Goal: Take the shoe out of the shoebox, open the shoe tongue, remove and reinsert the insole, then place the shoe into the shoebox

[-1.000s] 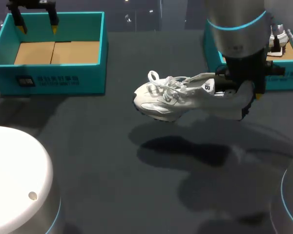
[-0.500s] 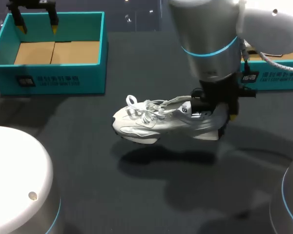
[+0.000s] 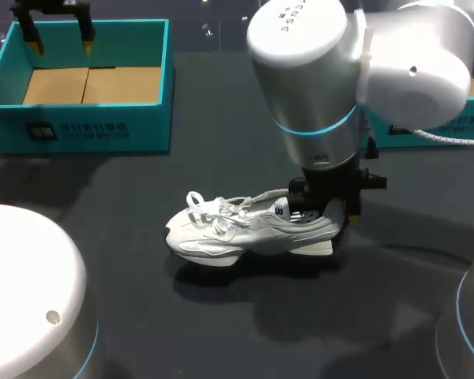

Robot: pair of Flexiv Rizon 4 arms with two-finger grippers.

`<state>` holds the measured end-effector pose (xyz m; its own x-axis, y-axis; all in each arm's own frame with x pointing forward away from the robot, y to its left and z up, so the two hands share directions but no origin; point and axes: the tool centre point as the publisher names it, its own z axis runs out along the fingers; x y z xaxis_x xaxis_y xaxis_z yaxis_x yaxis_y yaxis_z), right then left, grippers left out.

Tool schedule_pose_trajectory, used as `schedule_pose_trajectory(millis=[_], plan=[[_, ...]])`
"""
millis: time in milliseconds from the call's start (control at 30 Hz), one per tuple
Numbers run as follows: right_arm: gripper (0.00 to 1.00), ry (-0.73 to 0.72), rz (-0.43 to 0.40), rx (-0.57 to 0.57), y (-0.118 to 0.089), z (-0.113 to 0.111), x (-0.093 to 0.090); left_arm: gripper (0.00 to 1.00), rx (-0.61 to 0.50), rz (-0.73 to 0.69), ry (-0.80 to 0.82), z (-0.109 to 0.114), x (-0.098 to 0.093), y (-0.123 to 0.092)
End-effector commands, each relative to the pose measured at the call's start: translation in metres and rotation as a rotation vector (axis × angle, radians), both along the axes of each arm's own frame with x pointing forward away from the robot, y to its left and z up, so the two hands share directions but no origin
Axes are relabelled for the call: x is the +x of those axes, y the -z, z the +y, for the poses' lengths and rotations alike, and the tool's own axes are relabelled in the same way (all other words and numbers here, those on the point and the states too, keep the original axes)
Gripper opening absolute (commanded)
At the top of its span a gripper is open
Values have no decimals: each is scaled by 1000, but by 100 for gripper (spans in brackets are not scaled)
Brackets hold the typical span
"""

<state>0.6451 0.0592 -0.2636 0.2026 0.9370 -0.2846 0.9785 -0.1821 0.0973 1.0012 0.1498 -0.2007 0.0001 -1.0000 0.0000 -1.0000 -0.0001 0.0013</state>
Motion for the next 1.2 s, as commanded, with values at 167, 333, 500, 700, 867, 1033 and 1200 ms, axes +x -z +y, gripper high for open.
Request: schedule_pose_trajectory(millis=[167, 333, 500, 700, 867, 1033, 1200], plan=[[0, 197, -8, -93, 44, 51, 13, 100, 0, 0, 0, 0, 0, 0], [0, 220, 6, -95, 59, 51, 16, 100, 0, 0, 0, 0, 0, 0], [0, 237, 4, -84, 70, 50, 15, 100, 0, 0, 0, 0, 0, 0], [0, 246, 9, -81, 83, 50, 16, 100, 0, 0, 0, 0, 0, 0], [0, 254, 15, -76, 94, 43, 17, 100, 0, 0, 0, 0, 0, 0], [0, 266, 15, -72, 99, 37, 15, 100, 0, 0, 0, 0, 0, 0], [0, 276, 17, -61, 104, 33, 13, 100, 0, 0, 0, 0, 0, 0]])
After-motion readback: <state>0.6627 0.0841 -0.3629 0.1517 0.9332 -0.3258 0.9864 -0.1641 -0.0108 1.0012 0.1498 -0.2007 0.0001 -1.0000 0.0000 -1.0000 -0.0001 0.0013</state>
